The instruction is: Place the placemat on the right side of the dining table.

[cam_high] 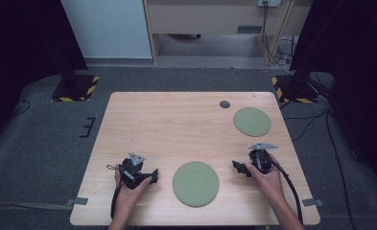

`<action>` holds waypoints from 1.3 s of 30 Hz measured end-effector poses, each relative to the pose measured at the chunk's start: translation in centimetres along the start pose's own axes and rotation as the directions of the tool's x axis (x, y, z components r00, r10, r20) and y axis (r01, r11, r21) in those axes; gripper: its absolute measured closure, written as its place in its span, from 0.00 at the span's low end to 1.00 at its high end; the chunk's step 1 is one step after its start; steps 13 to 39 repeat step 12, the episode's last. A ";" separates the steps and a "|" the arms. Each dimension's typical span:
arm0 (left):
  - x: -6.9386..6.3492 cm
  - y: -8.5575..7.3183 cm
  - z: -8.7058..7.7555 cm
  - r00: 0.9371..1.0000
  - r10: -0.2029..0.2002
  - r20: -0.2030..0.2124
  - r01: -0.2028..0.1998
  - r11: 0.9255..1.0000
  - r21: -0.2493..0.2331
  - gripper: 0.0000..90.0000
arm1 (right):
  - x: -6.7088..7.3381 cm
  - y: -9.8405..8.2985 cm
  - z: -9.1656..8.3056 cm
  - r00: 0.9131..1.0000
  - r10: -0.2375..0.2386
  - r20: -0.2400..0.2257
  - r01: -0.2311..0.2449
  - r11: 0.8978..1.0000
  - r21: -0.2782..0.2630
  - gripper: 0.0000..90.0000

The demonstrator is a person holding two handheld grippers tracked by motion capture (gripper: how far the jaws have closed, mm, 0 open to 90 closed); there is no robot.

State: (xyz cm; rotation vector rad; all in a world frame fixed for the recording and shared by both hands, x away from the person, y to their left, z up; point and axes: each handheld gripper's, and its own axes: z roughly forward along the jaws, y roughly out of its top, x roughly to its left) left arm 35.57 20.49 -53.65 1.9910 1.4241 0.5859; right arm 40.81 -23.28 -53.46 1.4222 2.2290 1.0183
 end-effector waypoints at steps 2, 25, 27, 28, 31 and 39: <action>0.0 0.0 0.0 1.000 0.000 0.000 0.000 1.000 0.000 0.01 | 0.2 -0.1 0.1 1.000 -0.006 0.014 0.007 1.000 -0.006 0.04; 0.0 0.0 0.0 1.000 0.002 0.003 -0.002 1.000 0.000 0.01 | 1.2 -0.4 0.6 0.994 -0.074 0.076 0.073 0.997 0.006 0.00; 0.0 0.0 0.0 1.000 0.002 0.003 -0.002 1.000 0.000 0.01 | 1.2 -0.4 0.6 0.994 -0.074 0.076 0.073 0.997 0.006 0.00; 0.0 0.0 0.0 1.000 0.002 0.003 -0.002 1.000 0.000 0.01 | 1.2 -0.4 0.6 0.994 -0.074 0.076 0.073 0.997 0.006 0.00; 0.0 0.0 0.0 1.000 0.002 0.003 -0.002 1.000 0.000 0.01 | 1.2 -0.4 0.6 0.994 -0.074 0.076 0.073 0.997 0.006 0.00; 0.0 0.0 0.0 1.000 0.002 0.003 -0.002 1.000 0.000 0.01 | 1.2 -0.4 0.6 0.994 -0.074 0.076 0.073 0.997 0.006 0.00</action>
